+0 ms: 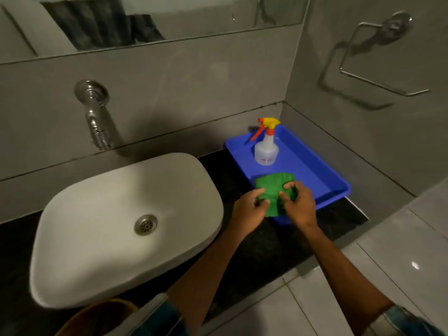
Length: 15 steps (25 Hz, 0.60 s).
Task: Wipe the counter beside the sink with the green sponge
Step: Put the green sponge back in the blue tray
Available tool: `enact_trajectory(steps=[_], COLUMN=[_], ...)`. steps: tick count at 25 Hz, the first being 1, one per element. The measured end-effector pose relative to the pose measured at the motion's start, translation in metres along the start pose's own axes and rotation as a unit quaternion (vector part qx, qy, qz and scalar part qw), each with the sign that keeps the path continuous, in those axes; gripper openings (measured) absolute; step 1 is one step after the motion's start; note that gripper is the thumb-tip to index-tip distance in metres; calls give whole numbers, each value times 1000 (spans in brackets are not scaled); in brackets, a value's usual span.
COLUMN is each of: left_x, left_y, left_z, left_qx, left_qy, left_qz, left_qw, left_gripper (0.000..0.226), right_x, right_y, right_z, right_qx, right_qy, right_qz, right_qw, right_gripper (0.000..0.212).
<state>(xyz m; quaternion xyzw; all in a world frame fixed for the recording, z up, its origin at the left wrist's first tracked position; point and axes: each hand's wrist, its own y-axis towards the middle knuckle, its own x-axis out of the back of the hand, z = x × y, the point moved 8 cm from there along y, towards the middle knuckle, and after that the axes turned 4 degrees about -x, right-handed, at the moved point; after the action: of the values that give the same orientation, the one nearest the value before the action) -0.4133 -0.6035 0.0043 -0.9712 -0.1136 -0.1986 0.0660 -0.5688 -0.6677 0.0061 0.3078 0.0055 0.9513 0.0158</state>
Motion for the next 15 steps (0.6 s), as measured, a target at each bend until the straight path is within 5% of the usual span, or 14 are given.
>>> enact_trajectory(steps=[3,7,10,12,15], left_x=[-74,-125,-134,-118,-48], left_y=[21,51,49,34,-9], left_z=[6,8,22,17,3], left_qx=[54,-40,-43,-96,-186], left_qy=[-22,287,434,417,378], left_qz=[121,149,205,175,13], left_qw=[991,945,876,887,907], left_gripper=[47,52,61,51,41], right_x=[8,5,1,4,-4], right_y=[41,84,89,76,20], right_z=[-50,-86,-99,-84,-43], right_qx=[-50,-54,-60,-49,1], right_qy=[-69,-200,-399,-370,-217], right_qz=[29,84,141,97,9], right_qw=[996,975,904,923,976], right_gripper=[23,29,41,40,32])
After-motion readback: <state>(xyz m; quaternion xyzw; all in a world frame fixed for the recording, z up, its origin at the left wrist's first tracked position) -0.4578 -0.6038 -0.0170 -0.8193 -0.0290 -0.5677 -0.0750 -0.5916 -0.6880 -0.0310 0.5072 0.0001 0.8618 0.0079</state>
